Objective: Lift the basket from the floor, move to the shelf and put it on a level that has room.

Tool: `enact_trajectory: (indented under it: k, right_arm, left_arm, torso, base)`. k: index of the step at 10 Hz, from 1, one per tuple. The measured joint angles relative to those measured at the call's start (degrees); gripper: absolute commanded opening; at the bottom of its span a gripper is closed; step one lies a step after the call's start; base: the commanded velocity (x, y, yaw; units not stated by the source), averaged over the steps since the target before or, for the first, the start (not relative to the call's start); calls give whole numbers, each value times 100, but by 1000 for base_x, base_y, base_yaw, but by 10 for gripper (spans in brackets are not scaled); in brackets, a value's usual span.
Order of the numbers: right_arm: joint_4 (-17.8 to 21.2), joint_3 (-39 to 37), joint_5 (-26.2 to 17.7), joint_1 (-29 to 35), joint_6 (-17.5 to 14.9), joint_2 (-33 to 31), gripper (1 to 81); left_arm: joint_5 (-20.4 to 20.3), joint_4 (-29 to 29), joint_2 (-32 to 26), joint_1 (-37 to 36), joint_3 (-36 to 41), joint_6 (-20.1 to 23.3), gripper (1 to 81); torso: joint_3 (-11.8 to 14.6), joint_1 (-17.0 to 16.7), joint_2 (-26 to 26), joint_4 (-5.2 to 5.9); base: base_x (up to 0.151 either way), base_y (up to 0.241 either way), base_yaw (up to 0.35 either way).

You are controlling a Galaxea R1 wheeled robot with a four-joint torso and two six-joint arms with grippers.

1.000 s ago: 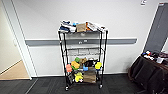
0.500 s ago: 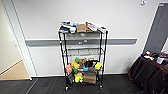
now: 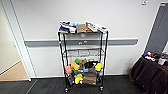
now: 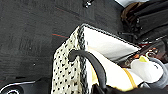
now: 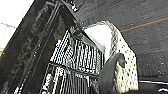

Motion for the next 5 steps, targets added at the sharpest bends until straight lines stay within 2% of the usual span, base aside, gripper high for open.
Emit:
enact_trajectory:
  k: [5]
  right_arm:
    - [0, 235, 2, 111, 0, -105, 10]
  left_arm:
    - [-41, 9, -234, -72, 410, 0, 10]
  torso:
    - [0, 2, 0, 0]
  base:
    - [113, 0, 0]
